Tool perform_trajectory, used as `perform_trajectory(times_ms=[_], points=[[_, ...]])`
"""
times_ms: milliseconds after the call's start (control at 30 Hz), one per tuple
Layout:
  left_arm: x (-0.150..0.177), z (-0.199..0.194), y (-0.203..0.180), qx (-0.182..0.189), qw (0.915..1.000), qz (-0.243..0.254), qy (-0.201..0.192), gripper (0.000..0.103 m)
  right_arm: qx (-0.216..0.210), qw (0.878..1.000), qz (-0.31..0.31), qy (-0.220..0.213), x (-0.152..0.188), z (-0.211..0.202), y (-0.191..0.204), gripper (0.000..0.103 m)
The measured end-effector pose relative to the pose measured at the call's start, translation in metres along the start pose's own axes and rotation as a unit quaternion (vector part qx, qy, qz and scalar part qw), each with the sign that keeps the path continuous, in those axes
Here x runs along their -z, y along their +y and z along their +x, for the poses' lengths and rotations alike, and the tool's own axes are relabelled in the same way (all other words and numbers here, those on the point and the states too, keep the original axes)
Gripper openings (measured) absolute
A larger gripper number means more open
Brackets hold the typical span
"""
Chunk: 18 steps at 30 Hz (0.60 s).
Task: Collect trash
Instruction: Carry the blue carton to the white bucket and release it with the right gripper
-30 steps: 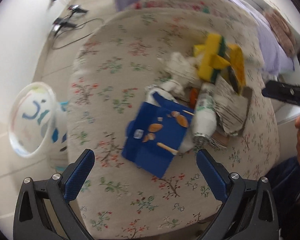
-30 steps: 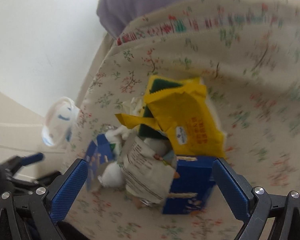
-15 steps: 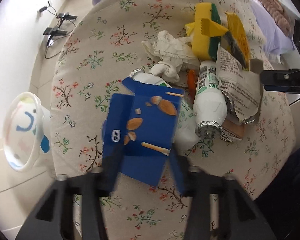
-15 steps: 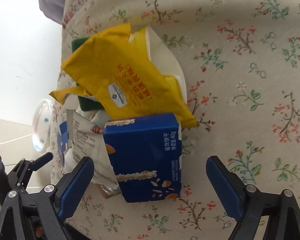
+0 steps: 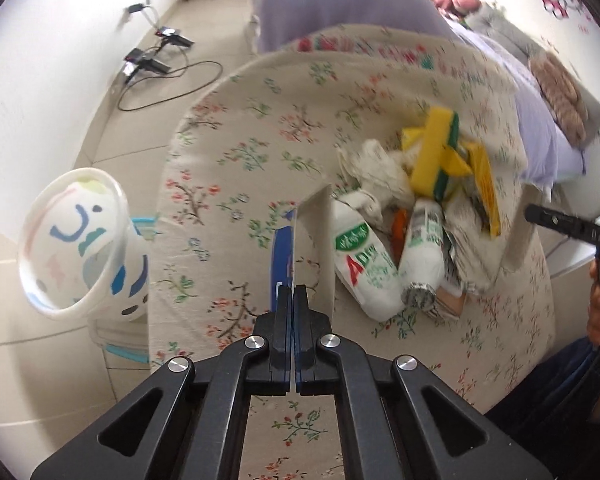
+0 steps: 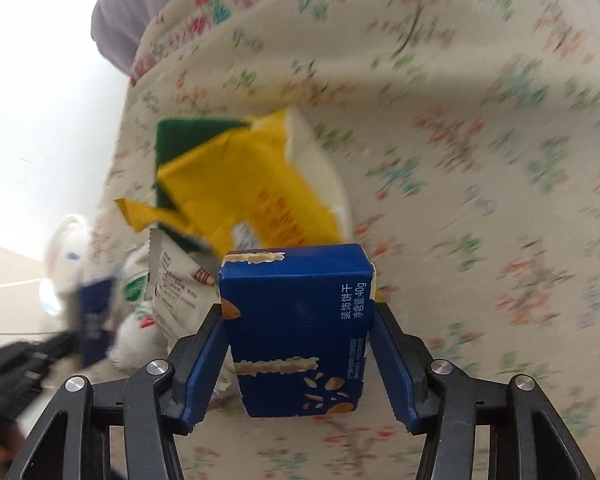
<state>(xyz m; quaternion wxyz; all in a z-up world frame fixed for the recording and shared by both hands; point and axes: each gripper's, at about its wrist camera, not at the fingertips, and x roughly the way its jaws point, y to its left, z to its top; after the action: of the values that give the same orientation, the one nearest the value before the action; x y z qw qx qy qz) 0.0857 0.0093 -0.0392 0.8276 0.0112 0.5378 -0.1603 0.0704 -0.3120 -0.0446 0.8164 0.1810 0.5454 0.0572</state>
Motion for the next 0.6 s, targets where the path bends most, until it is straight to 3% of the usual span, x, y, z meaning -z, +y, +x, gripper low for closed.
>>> perform_trajectory(times_ms=[167, 267, 433, 600], points=[[-0.004, -0.006, 0.012, 0.009, 0.9997, -0.016, -0.013, 0.000, 0.090, 0.993, -0.051, -0.056, 0.003, -0.030, 0.006, 0.061], [-0.007, -0.010, 0.019, 0.017, 0.9993, -0.027, -0.020, 0.000, 0.116, 0.988, -0.057, -0.085, 0.001, -0.042, 0.001, 0.061], [-0.013, -0.024, 0.038, 0.042, 0.9967, -0.058, -0.038, 0.000, 0.113, 0.983, -0.053, -0.133, -0.002, -0.064, -0.002, 0.061], [-0.028, -0.045, 0.079, 0.044, 0.9914, -0.106, -0.063, 0.000, 0.042, 0.982, -0.053, -0.176, -0.001, -0.079, 0.010, 0.061]])
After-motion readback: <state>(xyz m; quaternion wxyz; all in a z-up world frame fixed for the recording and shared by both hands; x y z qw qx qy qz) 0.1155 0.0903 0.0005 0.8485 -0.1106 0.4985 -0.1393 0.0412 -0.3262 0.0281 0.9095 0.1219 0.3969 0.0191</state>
